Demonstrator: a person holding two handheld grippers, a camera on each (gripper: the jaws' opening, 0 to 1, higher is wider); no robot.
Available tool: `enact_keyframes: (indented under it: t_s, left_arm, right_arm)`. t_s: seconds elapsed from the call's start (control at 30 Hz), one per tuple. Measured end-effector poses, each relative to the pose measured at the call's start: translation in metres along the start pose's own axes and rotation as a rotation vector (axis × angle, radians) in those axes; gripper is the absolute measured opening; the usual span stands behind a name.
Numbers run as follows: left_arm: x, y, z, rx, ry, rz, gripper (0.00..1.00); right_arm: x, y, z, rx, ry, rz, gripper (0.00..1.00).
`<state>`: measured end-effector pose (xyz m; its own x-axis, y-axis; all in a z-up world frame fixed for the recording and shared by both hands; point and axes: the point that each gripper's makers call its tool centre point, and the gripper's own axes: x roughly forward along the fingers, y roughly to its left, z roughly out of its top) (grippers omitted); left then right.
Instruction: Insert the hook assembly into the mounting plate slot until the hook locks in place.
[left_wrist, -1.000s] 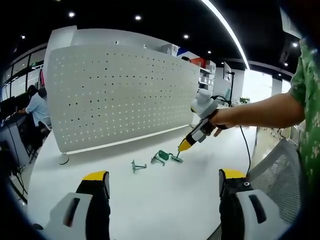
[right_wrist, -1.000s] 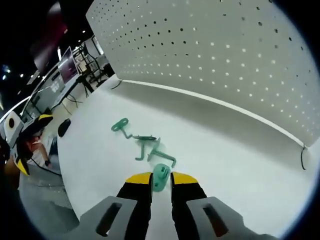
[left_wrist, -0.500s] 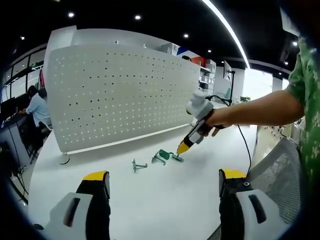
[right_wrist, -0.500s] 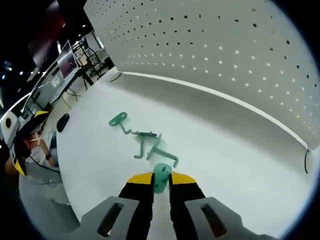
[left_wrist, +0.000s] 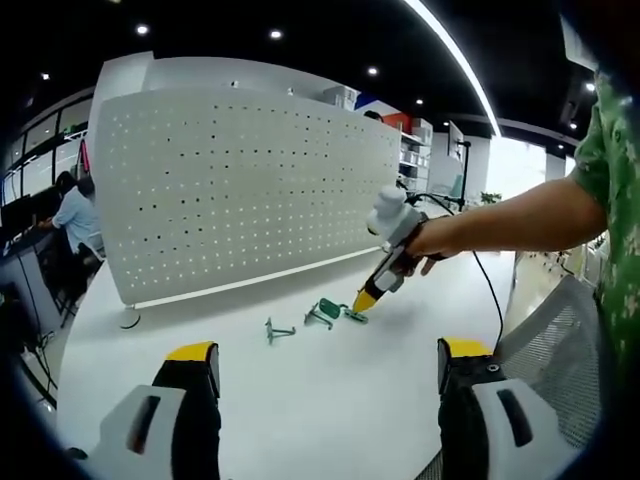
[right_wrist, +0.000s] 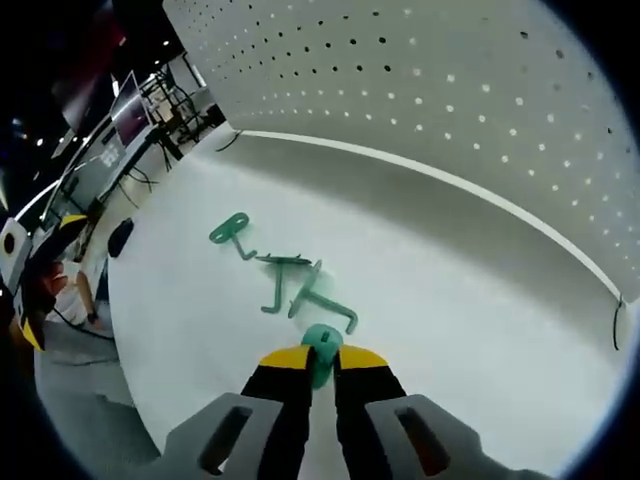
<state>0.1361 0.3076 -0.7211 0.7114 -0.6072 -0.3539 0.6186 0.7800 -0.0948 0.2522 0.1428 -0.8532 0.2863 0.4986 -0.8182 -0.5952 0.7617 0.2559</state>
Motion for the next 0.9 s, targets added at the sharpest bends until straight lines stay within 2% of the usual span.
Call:
enact_keyframes:
  t_s: [0.33,0.9]
  left_arm:
    - [0.0001,0.0006,0.0008,-0.001,-0.002,0.004,0.92]
    - [-0.0009,0.0008,0.0007,-0.001,-0.004,0.001,0.92]
  right_arm:
    - [0.0015,0.0018,0.0015,0.016,-0.005,0.016,0.02]
    - [0.0009,0.0025,0.0008,0.056,-0.023,0.031,0.02]
